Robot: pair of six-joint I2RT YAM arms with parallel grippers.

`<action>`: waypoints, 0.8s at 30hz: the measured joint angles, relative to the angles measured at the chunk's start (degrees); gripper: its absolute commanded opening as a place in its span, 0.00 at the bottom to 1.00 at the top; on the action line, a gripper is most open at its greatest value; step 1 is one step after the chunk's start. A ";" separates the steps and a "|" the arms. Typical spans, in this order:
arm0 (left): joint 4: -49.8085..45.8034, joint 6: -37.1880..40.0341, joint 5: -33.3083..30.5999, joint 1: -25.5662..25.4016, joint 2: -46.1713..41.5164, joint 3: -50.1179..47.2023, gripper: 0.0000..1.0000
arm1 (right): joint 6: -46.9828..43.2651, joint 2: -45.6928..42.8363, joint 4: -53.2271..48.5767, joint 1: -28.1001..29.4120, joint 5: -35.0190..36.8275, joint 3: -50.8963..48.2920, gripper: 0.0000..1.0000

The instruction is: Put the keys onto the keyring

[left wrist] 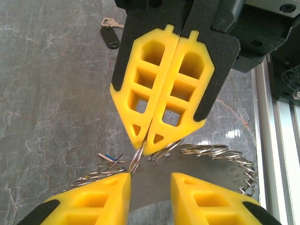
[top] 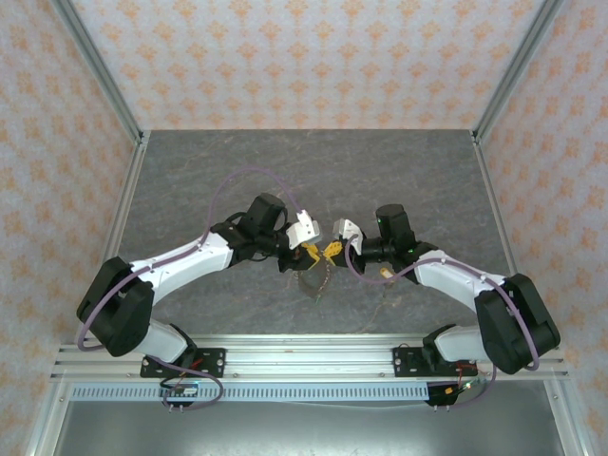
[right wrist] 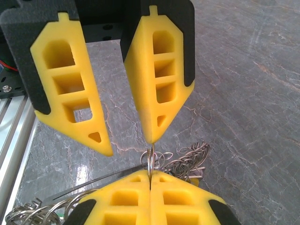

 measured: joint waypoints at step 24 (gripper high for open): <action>6.29 -0.96 3.98 1.75 0.33 -2.91 0.32 | 1.88 0.46 3.63 -0.66 -3.72 -0.02 0.00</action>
